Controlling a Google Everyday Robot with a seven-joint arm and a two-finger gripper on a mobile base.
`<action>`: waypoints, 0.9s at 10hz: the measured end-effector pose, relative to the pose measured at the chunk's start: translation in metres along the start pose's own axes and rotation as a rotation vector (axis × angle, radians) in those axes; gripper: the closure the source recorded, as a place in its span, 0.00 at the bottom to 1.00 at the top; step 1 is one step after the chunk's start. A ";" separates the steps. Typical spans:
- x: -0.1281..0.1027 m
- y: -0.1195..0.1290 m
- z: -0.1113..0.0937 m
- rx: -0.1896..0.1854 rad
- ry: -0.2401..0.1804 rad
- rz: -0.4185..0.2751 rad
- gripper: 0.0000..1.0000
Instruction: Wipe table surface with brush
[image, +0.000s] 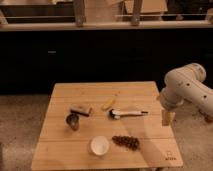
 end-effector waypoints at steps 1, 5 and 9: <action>0.000 0.000 0.000 0.000 0.000 0.000 0.20; -0.002 0.000 0.001 0.002 -0.003 -0.002 0.20; -0.045 -0.002 0.016 0.020 -0.047 -0.058 0.20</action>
